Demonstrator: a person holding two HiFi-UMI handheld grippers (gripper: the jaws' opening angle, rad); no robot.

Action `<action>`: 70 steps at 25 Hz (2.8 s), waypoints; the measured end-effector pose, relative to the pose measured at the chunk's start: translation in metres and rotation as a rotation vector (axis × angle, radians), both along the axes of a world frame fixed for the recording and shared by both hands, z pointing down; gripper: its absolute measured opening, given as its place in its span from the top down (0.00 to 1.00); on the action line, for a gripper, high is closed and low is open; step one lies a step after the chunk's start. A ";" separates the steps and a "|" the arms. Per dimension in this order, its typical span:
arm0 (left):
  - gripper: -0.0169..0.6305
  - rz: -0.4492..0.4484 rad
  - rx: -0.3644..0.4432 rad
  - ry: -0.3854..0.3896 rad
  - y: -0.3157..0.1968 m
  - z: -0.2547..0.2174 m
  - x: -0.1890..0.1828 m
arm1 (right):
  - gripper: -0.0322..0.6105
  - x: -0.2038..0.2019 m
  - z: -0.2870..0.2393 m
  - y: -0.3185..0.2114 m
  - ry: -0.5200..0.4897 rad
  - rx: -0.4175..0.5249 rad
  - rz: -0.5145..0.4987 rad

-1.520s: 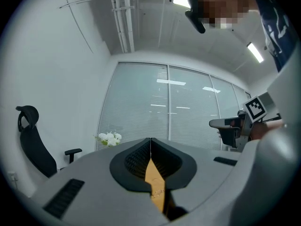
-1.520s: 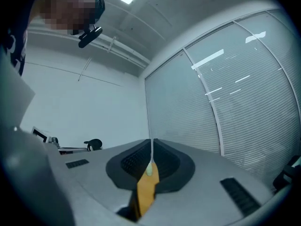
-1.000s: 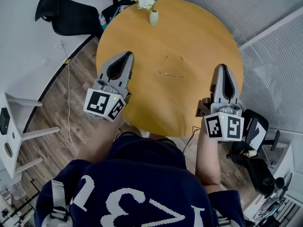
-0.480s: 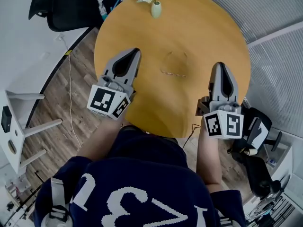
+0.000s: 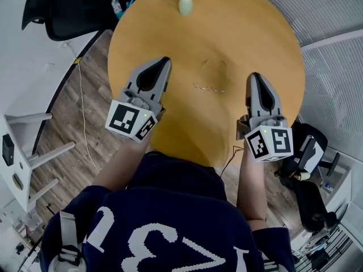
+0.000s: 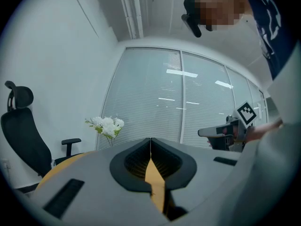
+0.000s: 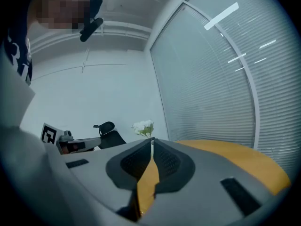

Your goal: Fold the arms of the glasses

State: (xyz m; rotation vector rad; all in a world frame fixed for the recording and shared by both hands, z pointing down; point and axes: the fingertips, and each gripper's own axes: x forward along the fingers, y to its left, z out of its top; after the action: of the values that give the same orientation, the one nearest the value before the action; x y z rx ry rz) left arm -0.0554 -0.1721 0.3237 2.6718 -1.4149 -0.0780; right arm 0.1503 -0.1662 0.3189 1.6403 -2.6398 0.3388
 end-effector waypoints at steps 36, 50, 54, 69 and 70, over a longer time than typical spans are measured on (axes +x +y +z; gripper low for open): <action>0.95 0.032 -0.150 -0.050 -0.002 0.071 0.007 | 0.70 -0.042 0.267 0.024 -0.891 -0.805 0.342; 0.95 0.017 -0.160 -0.058 0.001 0.075 0.004 | 0.90 -0.036 0.276 0.018 -0.889 -0.810 0.368; 0.95 0.012 -0.146 -0.057 -0.002 0.071 0.000 | 0.90 -0.037 0.265 0.014 -0.901 -0.774 0.323; 0.95 0.131 -0.143 -0.056 0.008 0.057 0.023 | 0.90 -0.044 0.168 -0.014 -0.898 -0.528 0.108; 0.95 0.160 -0.159 -0.048 0.010 0.061 0.030 | 0.90 -0.047 0.162 -0.014 -0.898 -0.518 0.096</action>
State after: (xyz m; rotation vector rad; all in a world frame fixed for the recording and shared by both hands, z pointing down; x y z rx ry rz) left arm -0.0252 -0.1620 0.3845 2.6587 -1.1609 0.1095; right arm 0.1031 -0.1798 0.4810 1.6518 -2.5396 1.9592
